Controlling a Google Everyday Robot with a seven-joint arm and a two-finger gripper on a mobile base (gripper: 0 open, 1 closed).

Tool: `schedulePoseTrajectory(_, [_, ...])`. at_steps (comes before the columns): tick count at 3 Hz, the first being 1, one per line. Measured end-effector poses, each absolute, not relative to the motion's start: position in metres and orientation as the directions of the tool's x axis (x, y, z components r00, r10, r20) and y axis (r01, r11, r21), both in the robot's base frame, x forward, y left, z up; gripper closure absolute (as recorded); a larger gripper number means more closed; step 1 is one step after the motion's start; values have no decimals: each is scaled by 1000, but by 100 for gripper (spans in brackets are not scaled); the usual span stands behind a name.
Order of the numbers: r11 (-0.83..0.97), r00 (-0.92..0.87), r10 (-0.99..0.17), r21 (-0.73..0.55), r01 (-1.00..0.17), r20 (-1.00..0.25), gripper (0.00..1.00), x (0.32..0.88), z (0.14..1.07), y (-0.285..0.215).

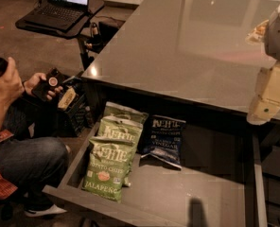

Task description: Pick green jalapeno chip bag from top drawer and place on counter

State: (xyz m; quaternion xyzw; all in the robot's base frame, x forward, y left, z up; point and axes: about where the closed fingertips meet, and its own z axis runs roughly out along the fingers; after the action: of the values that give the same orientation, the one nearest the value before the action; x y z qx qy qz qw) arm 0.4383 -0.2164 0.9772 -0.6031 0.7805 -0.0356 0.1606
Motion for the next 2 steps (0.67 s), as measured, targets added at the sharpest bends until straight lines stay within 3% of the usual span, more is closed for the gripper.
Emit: schedulePoseTrajectory(2, [270,-226,-957,-272,-924,-182,0,433,976,-214])
